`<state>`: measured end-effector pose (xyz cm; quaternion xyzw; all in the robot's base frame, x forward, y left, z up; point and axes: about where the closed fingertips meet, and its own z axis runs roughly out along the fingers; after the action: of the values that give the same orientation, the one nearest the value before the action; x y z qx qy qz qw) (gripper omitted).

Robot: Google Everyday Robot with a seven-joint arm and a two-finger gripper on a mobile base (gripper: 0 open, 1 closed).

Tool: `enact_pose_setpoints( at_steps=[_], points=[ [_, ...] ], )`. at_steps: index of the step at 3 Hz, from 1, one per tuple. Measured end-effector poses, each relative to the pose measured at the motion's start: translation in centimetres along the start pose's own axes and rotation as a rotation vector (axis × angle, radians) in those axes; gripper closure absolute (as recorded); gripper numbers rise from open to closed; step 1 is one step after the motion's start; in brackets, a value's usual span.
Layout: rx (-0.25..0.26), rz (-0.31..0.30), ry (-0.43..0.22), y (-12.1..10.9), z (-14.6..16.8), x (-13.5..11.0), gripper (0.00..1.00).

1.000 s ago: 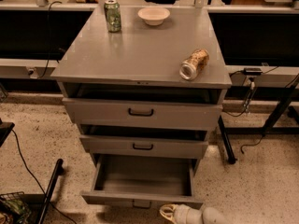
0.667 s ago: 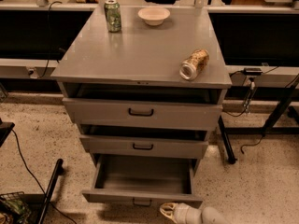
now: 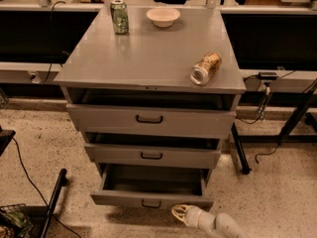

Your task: Close bottom drawer

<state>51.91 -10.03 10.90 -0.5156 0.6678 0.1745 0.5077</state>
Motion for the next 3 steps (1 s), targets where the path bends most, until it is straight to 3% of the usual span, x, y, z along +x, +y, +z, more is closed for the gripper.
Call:
enact_pose_setpoints(
  at_steps=[1,3],
  points=[
    [0.064,-0.045,-0.051,-3.9,1.3,-1.4,1.0],
    [0.138,-0.075,-0.08,-9.7,4.0,-2.2,1.0]
  ],
)
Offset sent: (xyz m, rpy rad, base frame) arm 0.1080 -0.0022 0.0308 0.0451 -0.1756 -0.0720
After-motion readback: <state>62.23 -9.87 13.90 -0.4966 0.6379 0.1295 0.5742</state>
